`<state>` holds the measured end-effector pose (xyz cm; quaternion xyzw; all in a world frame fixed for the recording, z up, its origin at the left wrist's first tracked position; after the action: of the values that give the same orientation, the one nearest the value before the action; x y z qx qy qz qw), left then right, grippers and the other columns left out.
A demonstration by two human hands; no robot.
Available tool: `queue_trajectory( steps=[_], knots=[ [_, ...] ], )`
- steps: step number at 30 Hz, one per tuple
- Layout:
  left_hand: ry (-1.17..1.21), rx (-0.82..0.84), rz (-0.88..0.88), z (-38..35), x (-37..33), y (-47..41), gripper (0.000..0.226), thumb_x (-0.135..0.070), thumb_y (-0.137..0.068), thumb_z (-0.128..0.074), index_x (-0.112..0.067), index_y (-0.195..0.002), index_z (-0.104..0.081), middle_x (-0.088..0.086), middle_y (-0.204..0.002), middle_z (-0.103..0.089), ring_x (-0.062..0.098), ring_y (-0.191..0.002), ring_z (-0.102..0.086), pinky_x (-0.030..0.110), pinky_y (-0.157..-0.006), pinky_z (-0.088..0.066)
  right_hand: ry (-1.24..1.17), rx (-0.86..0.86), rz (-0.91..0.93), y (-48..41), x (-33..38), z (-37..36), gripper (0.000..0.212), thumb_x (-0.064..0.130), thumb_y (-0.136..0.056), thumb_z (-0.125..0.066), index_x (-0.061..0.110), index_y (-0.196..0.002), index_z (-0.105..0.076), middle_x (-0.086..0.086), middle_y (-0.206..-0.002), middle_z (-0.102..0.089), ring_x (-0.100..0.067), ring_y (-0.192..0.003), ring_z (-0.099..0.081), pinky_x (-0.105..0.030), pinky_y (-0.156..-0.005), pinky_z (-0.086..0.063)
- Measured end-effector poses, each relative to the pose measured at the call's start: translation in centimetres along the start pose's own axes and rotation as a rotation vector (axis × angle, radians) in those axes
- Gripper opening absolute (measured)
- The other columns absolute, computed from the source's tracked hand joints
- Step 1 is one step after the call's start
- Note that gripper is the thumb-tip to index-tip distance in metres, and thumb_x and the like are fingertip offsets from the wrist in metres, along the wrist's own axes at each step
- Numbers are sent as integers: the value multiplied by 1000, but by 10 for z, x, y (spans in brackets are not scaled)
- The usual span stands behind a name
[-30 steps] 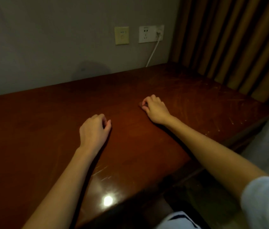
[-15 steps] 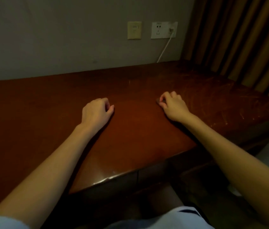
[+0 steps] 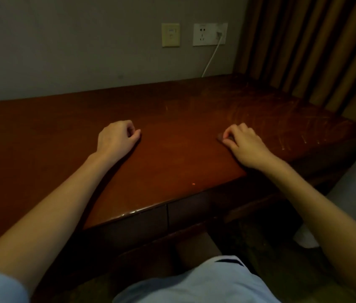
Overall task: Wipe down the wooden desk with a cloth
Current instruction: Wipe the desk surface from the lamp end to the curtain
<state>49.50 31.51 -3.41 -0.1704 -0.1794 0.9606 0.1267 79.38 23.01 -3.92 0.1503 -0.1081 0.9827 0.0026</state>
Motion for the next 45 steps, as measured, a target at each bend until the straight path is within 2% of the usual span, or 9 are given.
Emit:
queue_trajectory(
  steps=[4, 9, 12, 18, 21, 29, 31, 38, 45],
  knots=[
    [-11, 3, 4, 1, -2, 1, 21, -38, -95, -53, -21, -84, -57, -4, -78, -56, 12, -71, -55, 26, -57, -40, -8, -94, -41, -21, 42, -18, 29, 36, -98, -44, 19, -120, -50, -9, -128, -44, -29, -119, -42, -39, -96, -34],
    [-24, -16, 8, 4, -4, 4, 23, -37, -95, -53, -19, -81, -56, -3, -78, -56, 15, -72, -53, 30, -59, -37, -129, -6, 427, 49, 137, -31, 22, 46, -94, -47, 27, -105, -50, 2, -112, -46, -18, -105, -44, -34, -86, -34],
    [-6, -1, 7, 4, -3, 4, 22, -37, -95, -53, -20, -82, -57, -4, -75, -55, 11, -68, -52, 26, -54, -37, -181, 45, 619, 89, 125, -18, 17, 44, -93, -47, 29, -100, -50, 6, -109, -47, -13, -99, -43, -31, -82, -35],
    [1, 23, 5, 4, -4, 3, 20, -37, -95, -52, -20, -84, -56, -6, -74, -52, 9, -68, -50, 22, -51, -34, -77, -77, -9, 40, -29, 18, 14, 40, -93, -50, 27, -98, -52, 0, -109, -47, -27, -111, -48, -38, -89, -35],
    [5, 32, 6, 4, -5, 3, 20, -37, -95, -52, -21, -84, -55, -5, -74, -53, 9, -66, -50, 23, -51, -34, -44, -85, -171, 12, -29, 11, 24, 41, -95, -48, 22, -108, -54, -8, -121, -48, -30, -115, -45, -40, -93, -37],
    [-32, 7, 19, 6, -11, 6, 22, -35, -96, -52, -16, -86, -56, -2, -75, -52, 11, -66, -47, 23, -50, -28, -118, -27, 433, 74, 113, -16, 19, 45, -93, -48, 28, -103, -50, 10, -105, -42, -12, -102, -43, -28, -82, -31],
    [-26, 14, 17, 6, -11, 7, 21, -35, -96, -52, -16, -86, -56, -3, -74, -51, 10, -66, -46, 23, -49, -28, -133, -35, 404, 80, 83, -8, 18, 44, -93, -48, 29, -103, -50, 12, -104, -40, -10, -102, -42, -27, -81, -28],
    [-15, 25, 3, 5, -10, 5, 20, -35, -96, -52, -19, -84, -54, -5, -71, -49, 6, -63, -46, 23, -49, -29, -4, -81, -160, 14, -68, 23, 26, 43, -95, -47, 21, -106, -54, -6, -119, -49, -27, -114, -47, -38, -91, -36],
    [-26, 51, 11, 1, -6, 3, 19, -34, -95, -53, -20, -82, -53, -1, -73, -53, 12, -65, -51, 25, -50, -34, -27, -8, 212, 8, 45, -8, 25, 45, -94, -47, 23, -105, -53, 0, -110, -47, -20, -107, -46, -34, -87, -34]
  ],
)
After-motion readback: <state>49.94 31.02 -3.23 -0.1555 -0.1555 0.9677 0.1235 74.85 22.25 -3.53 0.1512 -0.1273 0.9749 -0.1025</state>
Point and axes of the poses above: each hand's wrist, its own y-axis away from the middle knuckle, its own z-axis out of the back of the hand, x = y × z, the point moved 4 cm from there along -y, towards the middle knuckle
